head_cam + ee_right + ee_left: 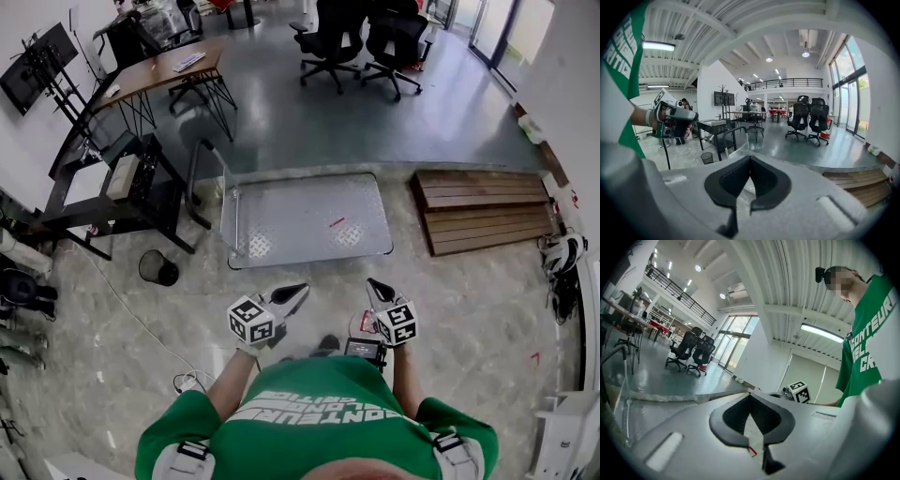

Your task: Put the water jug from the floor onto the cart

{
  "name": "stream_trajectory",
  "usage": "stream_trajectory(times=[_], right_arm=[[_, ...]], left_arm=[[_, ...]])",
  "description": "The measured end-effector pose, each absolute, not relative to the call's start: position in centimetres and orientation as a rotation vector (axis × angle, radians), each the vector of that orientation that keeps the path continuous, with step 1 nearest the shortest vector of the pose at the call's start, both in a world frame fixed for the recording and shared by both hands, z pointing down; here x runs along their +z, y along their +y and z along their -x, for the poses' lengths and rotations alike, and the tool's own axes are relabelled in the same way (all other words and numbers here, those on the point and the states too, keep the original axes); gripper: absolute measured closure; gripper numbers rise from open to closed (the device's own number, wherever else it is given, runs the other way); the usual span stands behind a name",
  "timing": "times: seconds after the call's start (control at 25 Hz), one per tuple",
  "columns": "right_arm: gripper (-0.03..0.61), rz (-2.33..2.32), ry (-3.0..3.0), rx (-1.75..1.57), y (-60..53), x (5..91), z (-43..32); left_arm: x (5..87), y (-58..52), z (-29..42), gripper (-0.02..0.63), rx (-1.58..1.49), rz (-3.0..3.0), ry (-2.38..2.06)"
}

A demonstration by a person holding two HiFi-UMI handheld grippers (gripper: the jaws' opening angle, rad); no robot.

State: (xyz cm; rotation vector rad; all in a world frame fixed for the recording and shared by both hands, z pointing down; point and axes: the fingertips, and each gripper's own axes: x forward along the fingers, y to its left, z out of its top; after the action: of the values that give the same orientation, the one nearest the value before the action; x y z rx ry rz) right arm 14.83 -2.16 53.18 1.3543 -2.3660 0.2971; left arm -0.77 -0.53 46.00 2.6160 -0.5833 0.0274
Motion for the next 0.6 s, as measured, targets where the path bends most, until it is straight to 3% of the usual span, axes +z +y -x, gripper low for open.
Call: stream_trajectory(times=[0.6], right_arm=[[0.586, -1.349, -2.394, 0.321, -4.4, 54.8, -20.4]], left_arm=[[46.8, -2.8, -5.3, 0.598, 0.050, -2.630, -0.626]])
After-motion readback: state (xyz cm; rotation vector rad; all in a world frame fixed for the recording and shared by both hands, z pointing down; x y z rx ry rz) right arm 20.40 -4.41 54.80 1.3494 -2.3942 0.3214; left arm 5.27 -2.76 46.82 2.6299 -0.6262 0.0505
